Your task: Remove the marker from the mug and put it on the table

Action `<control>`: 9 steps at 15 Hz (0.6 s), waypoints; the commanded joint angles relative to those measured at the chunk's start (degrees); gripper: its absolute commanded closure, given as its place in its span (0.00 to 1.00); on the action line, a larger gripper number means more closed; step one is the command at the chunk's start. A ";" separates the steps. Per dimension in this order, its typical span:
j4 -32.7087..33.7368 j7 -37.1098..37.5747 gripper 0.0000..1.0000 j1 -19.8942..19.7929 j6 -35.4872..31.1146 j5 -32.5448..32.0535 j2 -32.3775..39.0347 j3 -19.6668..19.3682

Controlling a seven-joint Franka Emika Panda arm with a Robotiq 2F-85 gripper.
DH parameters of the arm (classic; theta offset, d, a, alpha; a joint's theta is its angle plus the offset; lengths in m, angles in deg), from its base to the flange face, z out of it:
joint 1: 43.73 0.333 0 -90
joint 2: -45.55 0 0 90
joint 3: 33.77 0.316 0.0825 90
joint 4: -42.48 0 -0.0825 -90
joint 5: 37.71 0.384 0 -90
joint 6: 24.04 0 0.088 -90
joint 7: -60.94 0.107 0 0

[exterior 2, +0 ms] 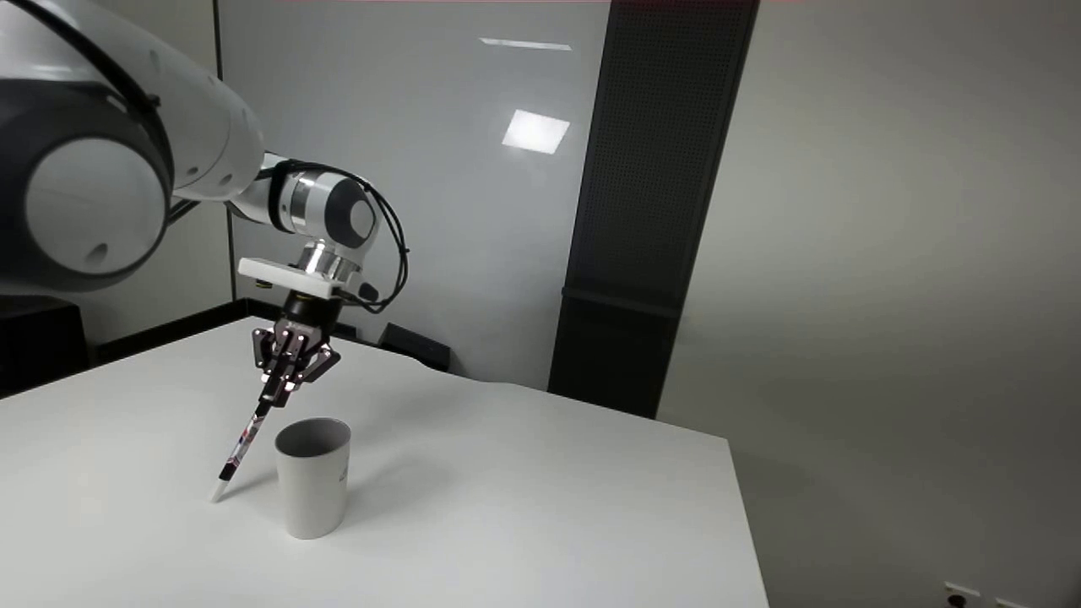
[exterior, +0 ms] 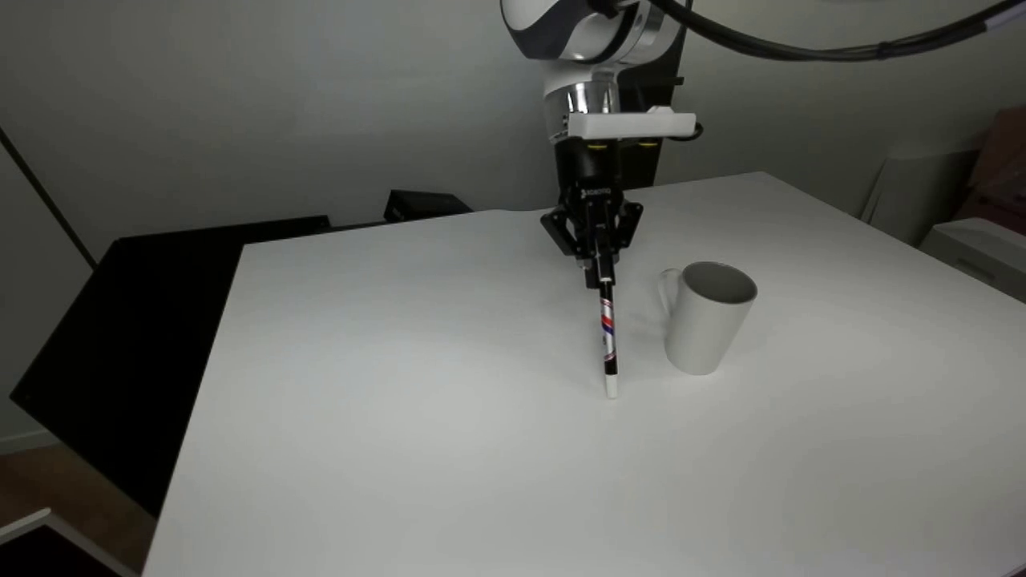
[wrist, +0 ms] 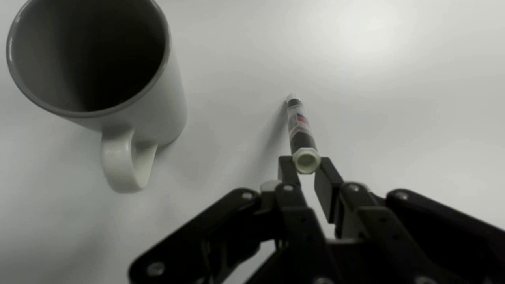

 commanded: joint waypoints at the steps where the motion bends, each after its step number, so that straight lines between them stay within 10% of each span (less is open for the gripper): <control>1: 3.15 -0.51 0.47 0.35 -0.52 -0.72 1.57 -0.37; 9: 3.14 -2.72 0.06 0.97 -8.89 -3.10 1.99 -1.21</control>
